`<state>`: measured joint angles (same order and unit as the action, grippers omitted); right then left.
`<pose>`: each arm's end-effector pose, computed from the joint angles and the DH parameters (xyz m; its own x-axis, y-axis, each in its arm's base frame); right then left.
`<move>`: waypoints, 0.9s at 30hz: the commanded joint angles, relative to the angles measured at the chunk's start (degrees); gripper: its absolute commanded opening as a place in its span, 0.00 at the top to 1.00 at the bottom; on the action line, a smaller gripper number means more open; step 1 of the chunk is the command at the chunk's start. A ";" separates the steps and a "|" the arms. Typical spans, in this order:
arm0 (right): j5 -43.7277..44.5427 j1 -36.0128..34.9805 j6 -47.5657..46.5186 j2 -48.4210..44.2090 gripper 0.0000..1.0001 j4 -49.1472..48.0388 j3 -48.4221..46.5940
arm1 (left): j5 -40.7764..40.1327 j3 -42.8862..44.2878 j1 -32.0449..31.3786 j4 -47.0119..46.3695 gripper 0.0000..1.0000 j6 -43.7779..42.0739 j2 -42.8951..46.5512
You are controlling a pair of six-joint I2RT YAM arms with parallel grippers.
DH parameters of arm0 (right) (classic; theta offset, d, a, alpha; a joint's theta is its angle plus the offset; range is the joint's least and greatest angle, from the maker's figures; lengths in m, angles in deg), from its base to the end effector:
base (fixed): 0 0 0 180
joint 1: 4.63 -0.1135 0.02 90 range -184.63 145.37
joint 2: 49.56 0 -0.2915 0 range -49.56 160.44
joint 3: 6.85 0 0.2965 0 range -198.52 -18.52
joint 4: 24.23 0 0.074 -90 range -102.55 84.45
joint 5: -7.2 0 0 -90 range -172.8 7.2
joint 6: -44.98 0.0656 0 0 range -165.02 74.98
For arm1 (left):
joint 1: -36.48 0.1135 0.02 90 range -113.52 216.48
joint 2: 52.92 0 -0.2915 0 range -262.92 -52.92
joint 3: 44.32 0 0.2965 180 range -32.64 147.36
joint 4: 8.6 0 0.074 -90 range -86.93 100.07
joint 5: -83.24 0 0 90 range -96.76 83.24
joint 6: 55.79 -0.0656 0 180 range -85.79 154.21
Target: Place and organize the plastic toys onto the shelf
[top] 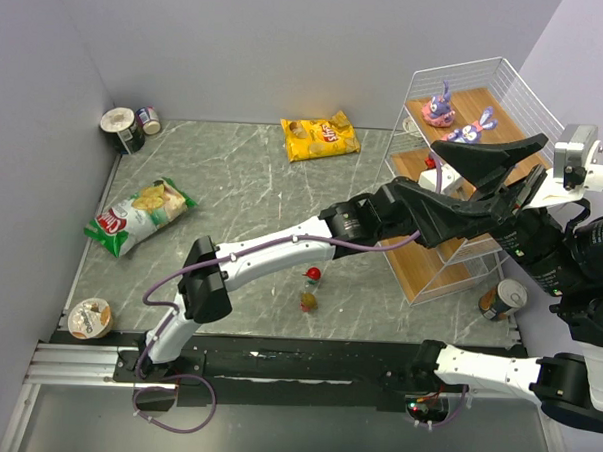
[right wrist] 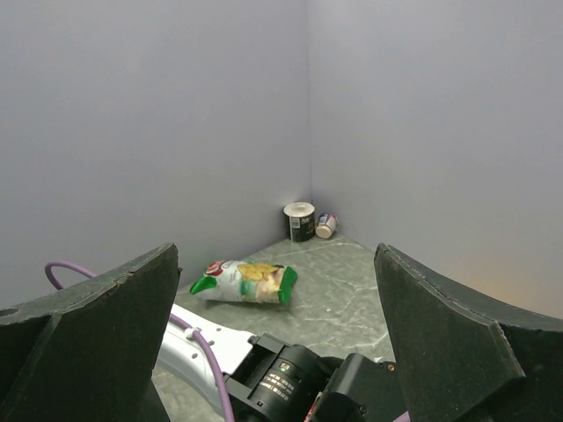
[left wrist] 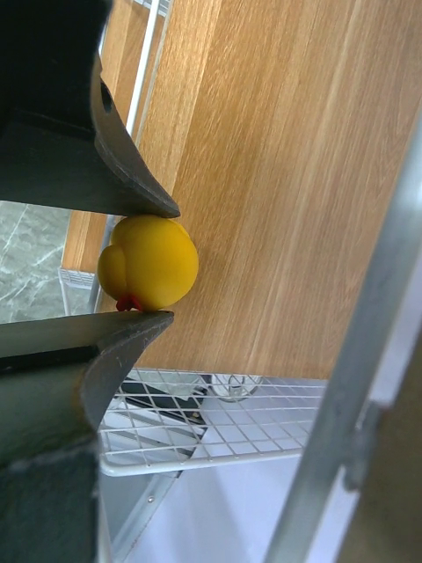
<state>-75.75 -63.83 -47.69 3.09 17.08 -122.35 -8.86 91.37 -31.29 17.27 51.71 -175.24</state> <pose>0.0621 0.0885 0.6601 0.2248 0.2868 -0.9313 -0.7844 0.6203 0.0017 0.2294 -0.5550 0.3982 -0.3522 0.0674 -0.9335 0.8447 0.4524 -0.2860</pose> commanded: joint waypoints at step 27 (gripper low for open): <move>1.83 0.22 -1.10 -0.70 0.02 -1.41 1.35 | -3.51 2.56 -2.02 -1.10 0.63 2.28 -0.99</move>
<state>-74.66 -63.83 -48.11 2.89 17.08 -121.30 -11.86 91.78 -32.67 16.72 52.78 -175.78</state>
